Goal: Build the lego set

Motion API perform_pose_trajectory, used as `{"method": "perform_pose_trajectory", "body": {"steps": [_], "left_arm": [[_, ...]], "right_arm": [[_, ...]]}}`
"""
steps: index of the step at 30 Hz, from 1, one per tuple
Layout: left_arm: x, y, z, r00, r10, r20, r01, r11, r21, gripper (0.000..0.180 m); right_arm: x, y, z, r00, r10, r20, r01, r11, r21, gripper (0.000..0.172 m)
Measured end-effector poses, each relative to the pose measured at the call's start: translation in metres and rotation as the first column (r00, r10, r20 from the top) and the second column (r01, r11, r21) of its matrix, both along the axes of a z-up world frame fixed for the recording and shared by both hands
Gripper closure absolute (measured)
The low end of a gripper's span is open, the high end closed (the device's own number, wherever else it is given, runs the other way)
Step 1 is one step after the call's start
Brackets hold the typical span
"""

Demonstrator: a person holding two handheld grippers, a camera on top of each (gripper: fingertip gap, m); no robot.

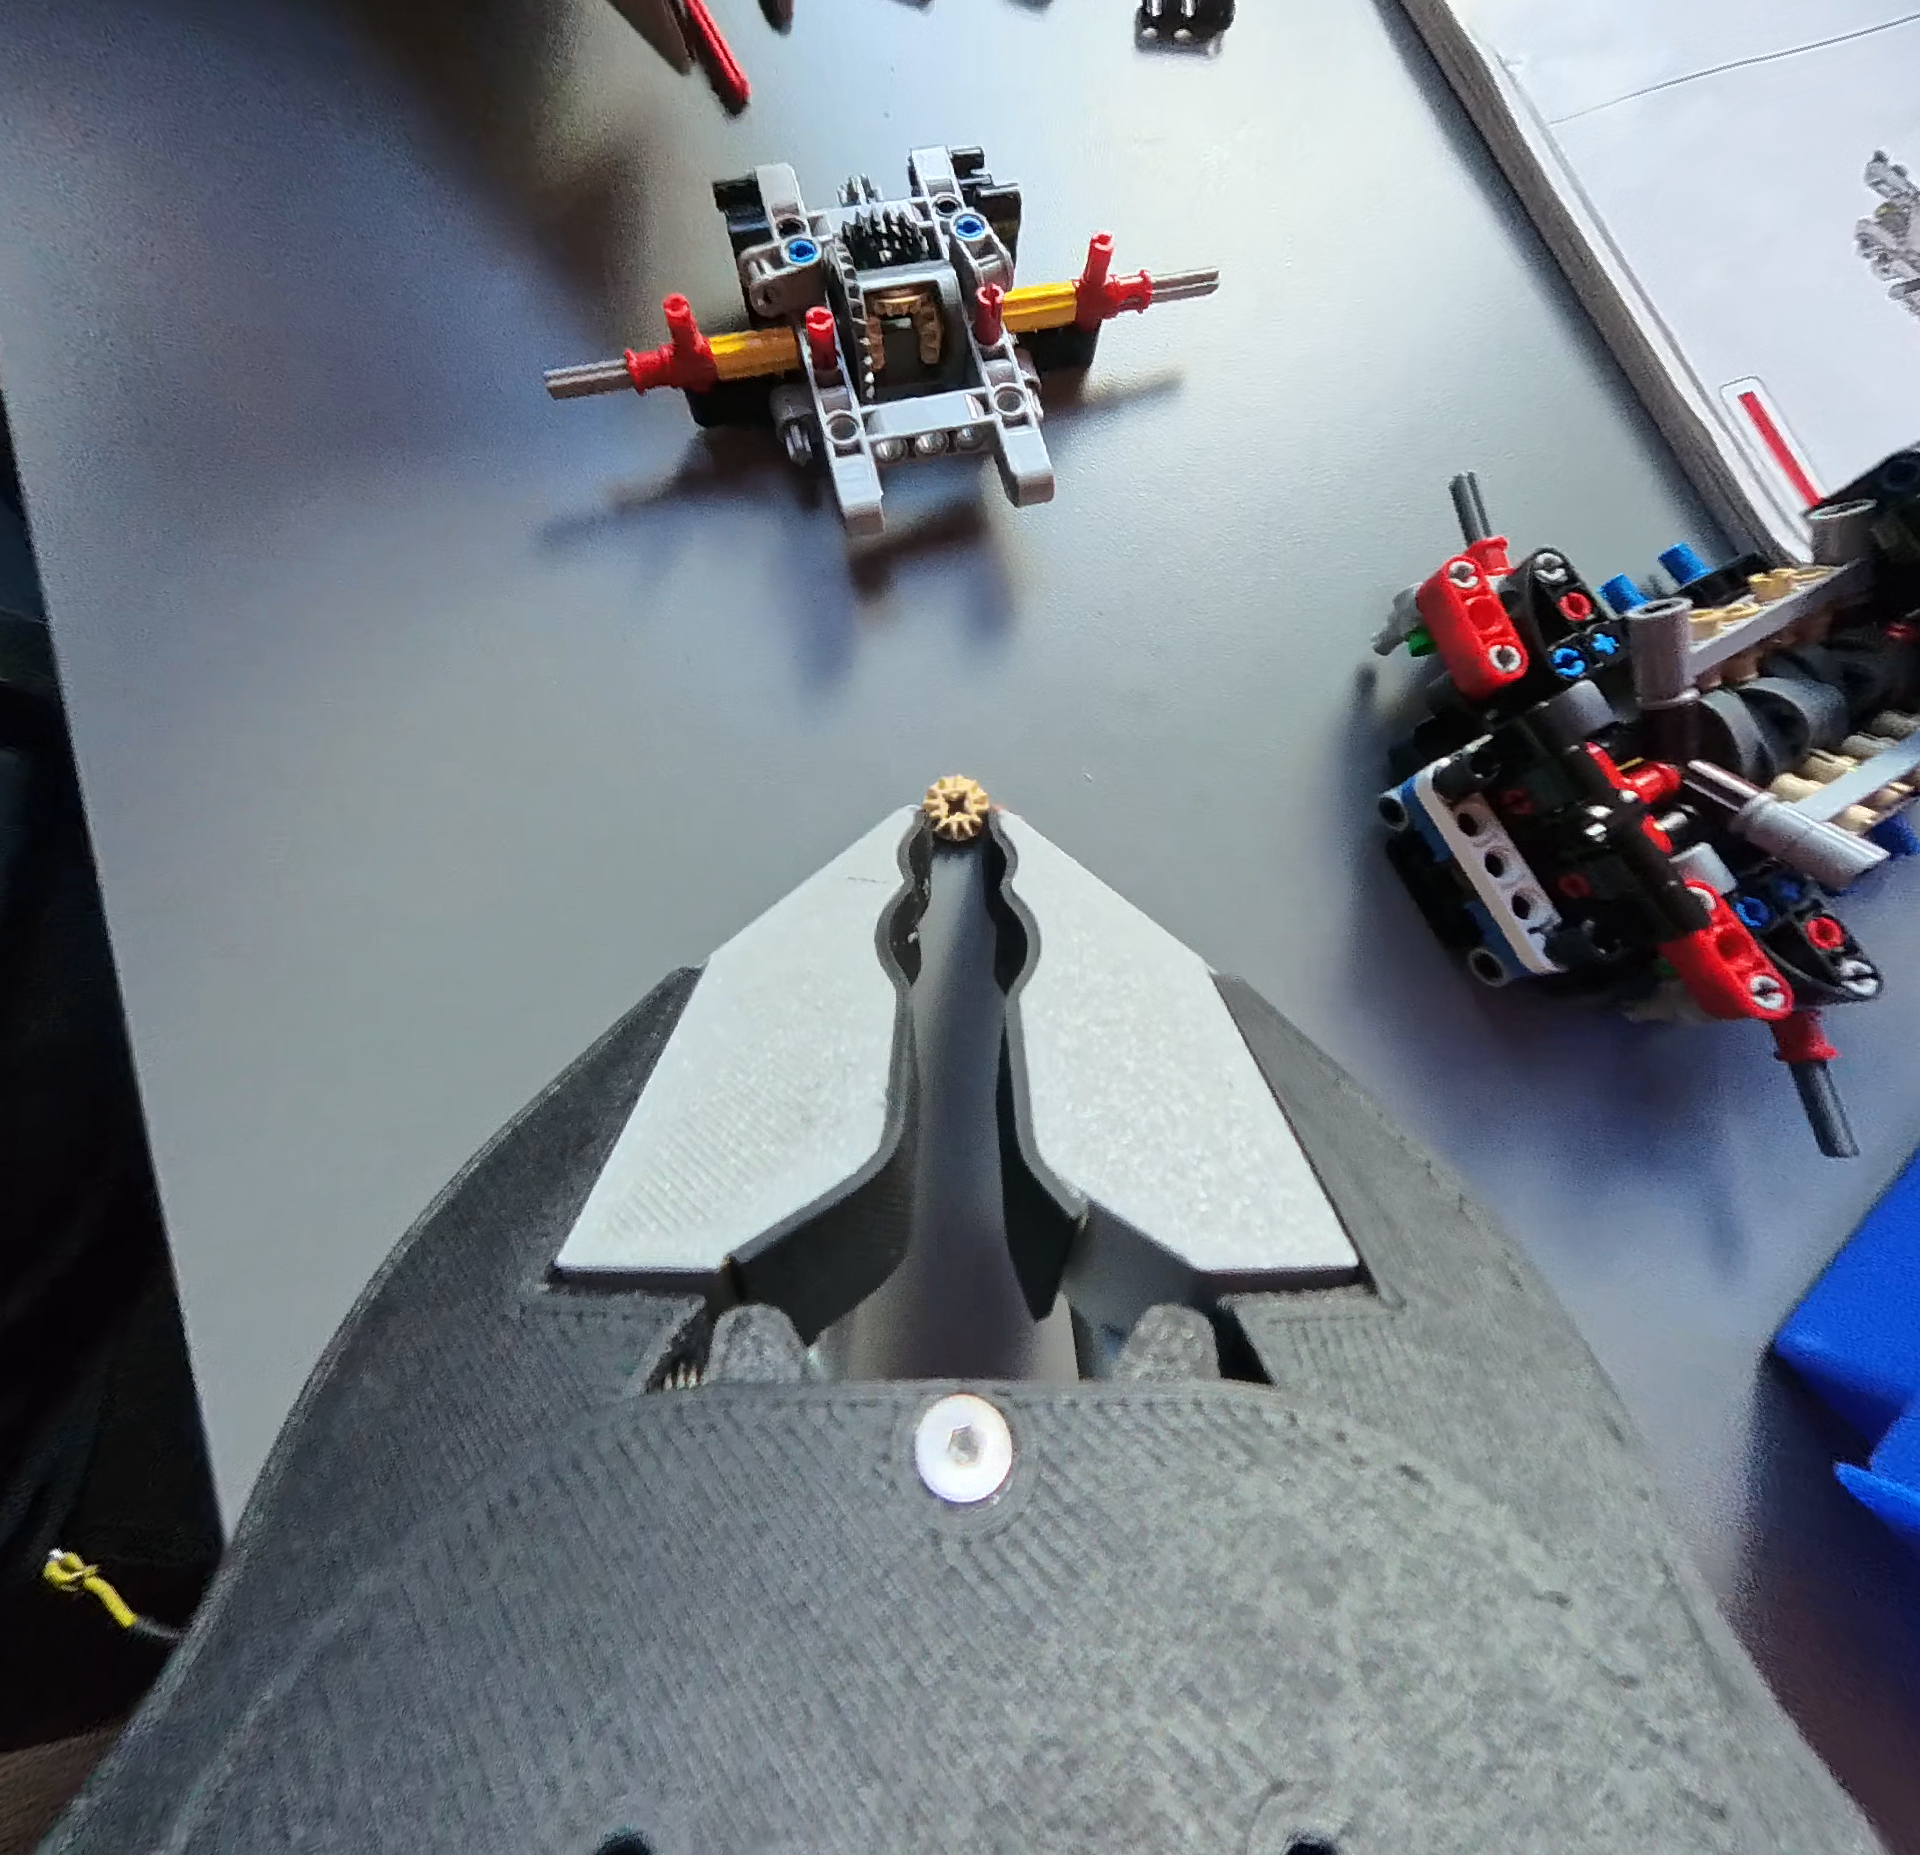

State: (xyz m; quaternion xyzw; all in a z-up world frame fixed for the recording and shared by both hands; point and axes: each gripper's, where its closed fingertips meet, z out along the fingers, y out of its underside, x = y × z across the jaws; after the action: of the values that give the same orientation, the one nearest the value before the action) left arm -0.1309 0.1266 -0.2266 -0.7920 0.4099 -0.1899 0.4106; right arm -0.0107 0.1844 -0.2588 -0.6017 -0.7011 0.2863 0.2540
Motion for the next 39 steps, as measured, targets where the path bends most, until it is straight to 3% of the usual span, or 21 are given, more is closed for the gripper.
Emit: {"method": "perform_pose_trajectory", "body": {"steps": [9,12,14,25,29,34,39], "left_arm": [[-0.056,-0.062,0.01,0.975,0.222,-0.006,-0.222,0.975,-0.003,0.166],[-0.067,-0.086,0.012,0.957,0.286,0.038,-0.286,0.958,-0.016,0.167],[-0.069,-0.099,0.013,0.947,0.314,0.061,-0.314,0.949,-0.024,0.167],[-0.028,-0.146,0.01,0.945,0.311,0.101,-0.305,0.95,-0.073,0.167],[-0.007,-0.16,0.005,0.955,0.282,0.089,-0.279,0.959,-0.05,0.167],[-0.005,-0.162,-0.011,0.936,0.34,0.095,-0.343,0.939,0.014,0.168],[-0.009,-0.164,-0.007,0.933,0.338,0.12,-0.348,0.935,0.068,0.167]], "right_arm": [[-0.005,-0.007,0.009,1.0,0.006,-0.005,-0.006,1.0,-0.01,0.172],[-0.004,-0.01,0.005,1.0,0.005,0.012,-0.005,1.0,-0.015,0.153],[-0.004,-0.01,0.002,1.0,-0.008,0.017,0.008,1.0,-0.007,0.15],[-0.01,-0.007,0.001,1.0,-0.004,0.009,0.004,1.0,0.006,0.164],[-0.019,-0.008,0.014,1.0,-0.007,-0.025,0.007,1.0,0.002,0.164],[-0.071,-0.023,0.069,0.99,0.084,-0.111,-0.08,0.996,0.038,0.164],[-0.187,-0.063,0.099,0.955,0.273,-0.113,-0.263,0.96,0.093,0.164]]}}
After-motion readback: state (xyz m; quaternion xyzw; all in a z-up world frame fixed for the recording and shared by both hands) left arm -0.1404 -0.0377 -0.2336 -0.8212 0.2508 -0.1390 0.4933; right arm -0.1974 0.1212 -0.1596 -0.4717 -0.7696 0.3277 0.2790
